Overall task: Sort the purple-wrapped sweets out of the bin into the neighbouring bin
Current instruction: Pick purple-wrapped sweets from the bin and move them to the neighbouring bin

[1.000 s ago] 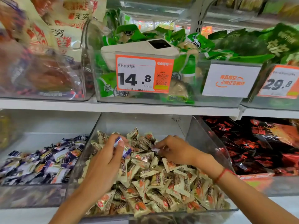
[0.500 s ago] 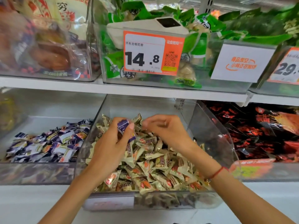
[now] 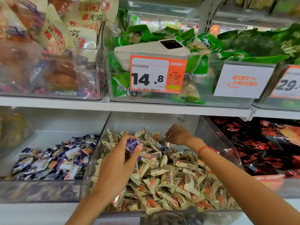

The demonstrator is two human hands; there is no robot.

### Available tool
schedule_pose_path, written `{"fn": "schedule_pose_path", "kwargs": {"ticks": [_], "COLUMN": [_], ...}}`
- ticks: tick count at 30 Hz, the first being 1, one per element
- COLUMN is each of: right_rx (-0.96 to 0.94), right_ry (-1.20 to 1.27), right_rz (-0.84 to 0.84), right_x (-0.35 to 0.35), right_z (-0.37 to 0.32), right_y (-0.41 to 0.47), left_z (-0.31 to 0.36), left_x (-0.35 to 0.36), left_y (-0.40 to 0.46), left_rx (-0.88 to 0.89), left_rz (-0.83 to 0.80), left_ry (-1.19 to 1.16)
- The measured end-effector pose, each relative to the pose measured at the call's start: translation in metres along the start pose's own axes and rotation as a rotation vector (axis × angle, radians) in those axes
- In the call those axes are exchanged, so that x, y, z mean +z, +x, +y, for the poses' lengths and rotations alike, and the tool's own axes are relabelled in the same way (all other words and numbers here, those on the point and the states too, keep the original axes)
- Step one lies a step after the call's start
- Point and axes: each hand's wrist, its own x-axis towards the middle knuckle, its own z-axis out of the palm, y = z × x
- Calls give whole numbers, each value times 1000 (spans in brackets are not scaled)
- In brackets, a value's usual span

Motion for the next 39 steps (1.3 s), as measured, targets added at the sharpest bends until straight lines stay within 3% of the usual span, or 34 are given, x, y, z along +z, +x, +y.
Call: {"fn": "schedule_pose_path", "kwargs": {"ticks": [5,8,11,14,17,24,30,34,39], "right_rx": [25,-135,-283,-266,-287,-289,-440,-544,-536], "right_ry": [-339,-194,112,98,79,70,230,294,288], "right_rz": [124,140,-22,-292,-380,-219,-2,-20,-80], "right_x": [-32,-28,-12,4,20,16,-13,-27,-23], "right_z": [24,25,13,1,-9,-13,-11,-3,16], "right_y": [-30,-31,-19,-6,5,4,-43,-85,-112], "left_z": [2,3,6,8,7,7,4,1,11], "left_x": [1,-1,-2,-3,-3,-3,-2,-3,-7], "left_y": [0,-1,-3,-4,-3,-3,-3,-2,1], "left_rx": [-3,-5,-21,-25,-41,-38,-24,-38,-6], "left_rz": [-14,-24,-20,-32,-27,-62,-26,-47,-74], "left_ry": [11,9,8,3,-1,4,-22,-79,-31]}}
